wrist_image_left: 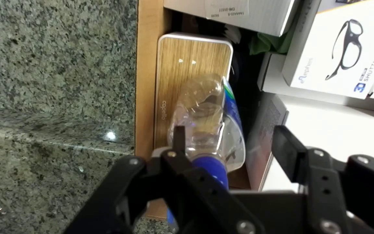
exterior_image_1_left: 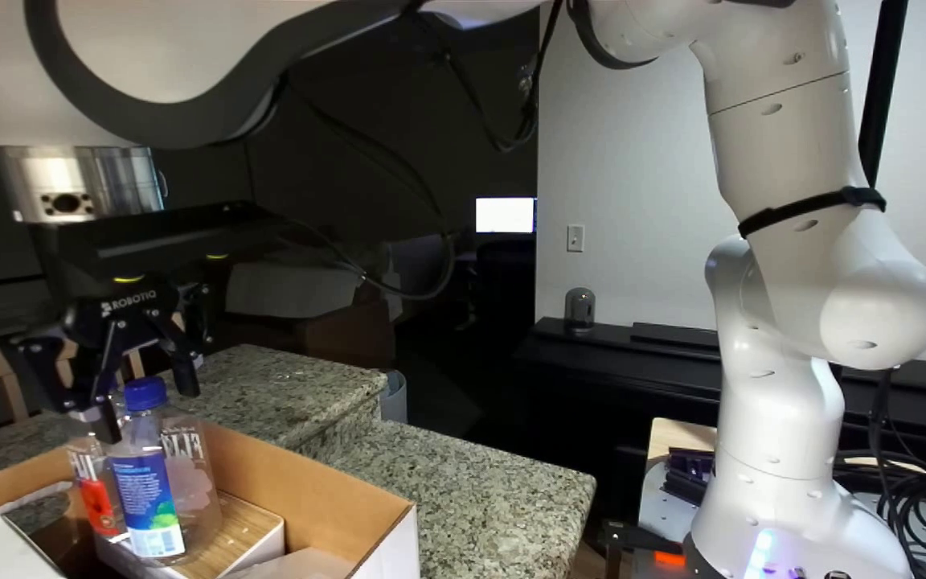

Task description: Remove the water bottles from the white storage box.

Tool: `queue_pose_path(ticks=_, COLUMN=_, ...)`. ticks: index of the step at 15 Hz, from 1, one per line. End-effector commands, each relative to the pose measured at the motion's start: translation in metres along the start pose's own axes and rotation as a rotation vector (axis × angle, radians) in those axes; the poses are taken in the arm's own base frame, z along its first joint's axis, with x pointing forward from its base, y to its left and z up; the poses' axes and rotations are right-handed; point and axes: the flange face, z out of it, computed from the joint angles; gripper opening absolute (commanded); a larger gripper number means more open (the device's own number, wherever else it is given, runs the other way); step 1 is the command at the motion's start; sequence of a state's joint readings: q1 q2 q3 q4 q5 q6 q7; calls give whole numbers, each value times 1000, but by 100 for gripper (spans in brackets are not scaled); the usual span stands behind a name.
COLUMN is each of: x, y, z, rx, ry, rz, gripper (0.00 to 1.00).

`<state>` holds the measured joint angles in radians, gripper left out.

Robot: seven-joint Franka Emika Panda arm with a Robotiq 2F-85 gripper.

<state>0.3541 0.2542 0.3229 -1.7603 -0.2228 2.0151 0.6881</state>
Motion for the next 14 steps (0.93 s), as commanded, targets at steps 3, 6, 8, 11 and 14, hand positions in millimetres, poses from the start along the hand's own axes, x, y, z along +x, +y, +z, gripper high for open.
queue_pose_path(ticks=3, x=12, y=-1, z=1, rx=-7, ry=-57, rz=46, gripper=27)
queue_pose_path(ticks=6, x=14, y=2, z=3, rx=-21, ry=-76, rz=56, gripper=10)
queue_pose_path(ticks=8, x=15, y=4, z=1, rx=-26, ry=-79, rz=68, gripper=47)
queue_pose_path(ticks=11, x=18, y=5, z=-2, rx=-31, ry=-80, rz=77, gripper=60)
queue_pose_path(ticks=14, x=22, y=4, z=-3, rx=-24, ry=-68, rz=74, gripper=79)
